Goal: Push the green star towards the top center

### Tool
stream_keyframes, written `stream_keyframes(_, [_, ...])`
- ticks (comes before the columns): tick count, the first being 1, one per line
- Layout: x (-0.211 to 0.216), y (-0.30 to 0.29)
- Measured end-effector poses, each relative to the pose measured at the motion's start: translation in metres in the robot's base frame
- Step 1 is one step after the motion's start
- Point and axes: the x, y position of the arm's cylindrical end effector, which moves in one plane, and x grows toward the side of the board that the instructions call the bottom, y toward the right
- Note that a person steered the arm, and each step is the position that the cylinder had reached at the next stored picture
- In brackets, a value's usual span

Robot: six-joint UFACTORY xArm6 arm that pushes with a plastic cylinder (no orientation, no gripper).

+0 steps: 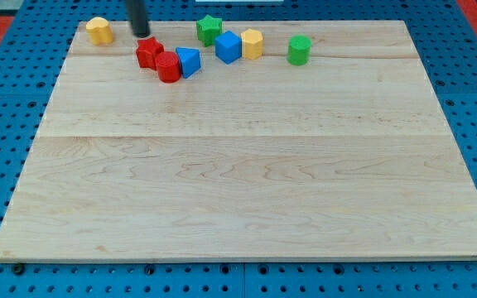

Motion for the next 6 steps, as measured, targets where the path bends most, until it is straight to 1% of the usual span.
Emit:
stream_keyframes(1, [0.000,0.045])
stream_keyframes(2, [0.036,0.139])
stream_keyframes(3, [0.098,0.193])
stream_keyframes(4, [0.156,0.184])
stream_keyframes(5, [0.179,0.124])
stream_keyframes(6, [0.136,0.062])
